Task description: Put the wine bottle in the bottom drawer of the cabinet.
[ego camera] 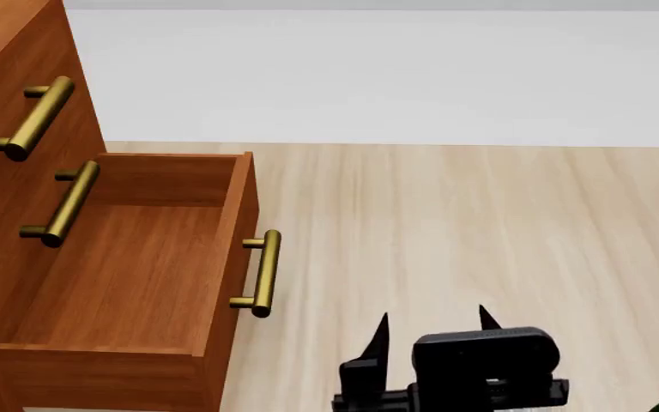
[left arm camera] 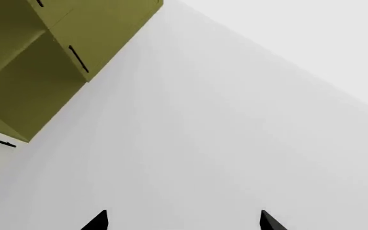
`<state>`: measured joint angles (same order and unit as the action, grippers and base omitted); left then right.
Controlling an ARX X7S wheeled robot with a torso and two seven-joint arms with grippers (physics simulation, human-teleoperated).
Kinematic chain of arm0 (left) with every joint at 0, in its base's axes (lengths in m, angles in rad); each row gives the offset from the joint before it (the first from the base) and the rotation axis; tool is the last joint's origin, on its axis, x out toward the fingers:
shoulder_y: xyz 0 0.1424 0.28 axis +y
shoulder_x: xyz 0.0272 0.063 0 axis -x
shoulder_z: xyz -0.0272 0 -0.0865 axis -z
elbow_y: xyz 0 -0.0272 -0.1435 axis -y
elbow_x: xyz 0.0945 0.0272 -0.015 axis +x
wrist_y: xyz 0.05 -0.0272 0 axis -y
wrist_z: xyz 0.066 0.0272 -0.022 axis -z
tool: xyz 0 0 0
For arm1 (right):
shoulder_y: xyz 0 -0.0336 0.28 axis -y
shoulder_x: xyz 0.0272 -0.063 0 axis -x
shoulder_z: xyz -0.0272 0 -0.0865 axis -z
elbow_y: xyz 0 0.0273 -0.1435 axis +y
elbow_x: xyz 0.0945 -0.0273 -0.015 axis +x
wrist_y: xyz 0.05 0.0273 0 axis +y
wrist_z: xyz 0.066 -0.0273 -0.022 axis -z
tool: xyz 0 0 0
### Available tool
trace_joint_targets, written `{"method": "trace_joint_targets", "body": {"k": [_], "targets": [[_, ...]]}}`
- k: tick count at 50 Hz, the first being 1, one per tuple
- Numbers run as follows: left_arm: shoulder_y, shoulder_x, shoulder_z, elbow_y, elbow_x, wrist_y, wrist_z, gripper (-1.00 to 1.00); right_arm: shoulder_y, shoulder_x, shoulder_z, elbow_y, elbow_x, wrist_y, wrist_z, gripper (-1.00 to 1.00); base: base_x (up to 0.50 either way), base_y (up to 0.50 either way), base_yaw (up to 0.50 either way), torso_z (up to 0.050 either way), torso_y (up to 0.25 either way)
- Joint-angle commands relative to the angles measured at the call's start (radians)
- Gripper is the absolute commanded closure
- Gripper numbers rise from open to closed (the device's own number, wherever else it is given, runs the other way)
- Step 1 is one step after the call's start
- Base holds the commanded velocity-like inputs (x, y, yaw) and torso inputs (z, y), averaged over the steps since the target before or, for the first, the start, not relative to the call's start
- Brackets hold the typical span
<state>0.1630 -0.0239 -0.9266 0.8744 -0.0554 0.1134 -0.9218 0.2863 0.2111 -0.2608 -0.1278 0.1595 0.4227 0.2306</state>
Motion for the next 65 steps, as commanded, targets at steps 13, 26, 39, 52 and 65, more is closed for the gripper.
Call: {"method": "trace_joint_targets", "body": {"k": [13, 26, 39, 52, 65], "targets": [[0.037, -0.054, 0.068, 0.047, 0.084, -0.136, -0.106, -1.0, 0.035, -0.006, 0.04, -0.044, 0.06, 0.077, 0.023, -1.0, 0.0, 0.0, 0.0, 0.0, 0.0], [0.034, -0.053, 0.073, 0.06, 0.095, -0.207, -0.139, -1.0, 0.059, -0.011, 0.07, -0.068, 0.098, 0.131, 0.042, -1.0, 0.04, 0.0, 0.0, 0.0, 0.0], [0.052, -0.061, 0.09, 0.045, 0.089, -0.181, -0.143, -1.0, 0.063, -0.007, 0.059, -0.049, 0.096, 0.116, 0.042, -1.0, 0.23, 0.0, 0.0, 0.0, 0.0], [0.058, -0.069, 0.097, 0.044, 0.088, -0.209, -0.155, -1.0, 0.06, -0.002, 0.051, -0.052, 0.101, 0.114, 0.044, -1.0, 0.27, 0.0, 0.0, 0.0, 0.0], [0.06, -0.08, 0.107, 0.043, 0.08, -0.224, -0.16, -1.0, 0.031, 0.01, 0.073, -0.109, 0.127, 0.153, 0.067, -1.0, 0.22, 0.0, 0.0, 0.0, 0.0]]}}
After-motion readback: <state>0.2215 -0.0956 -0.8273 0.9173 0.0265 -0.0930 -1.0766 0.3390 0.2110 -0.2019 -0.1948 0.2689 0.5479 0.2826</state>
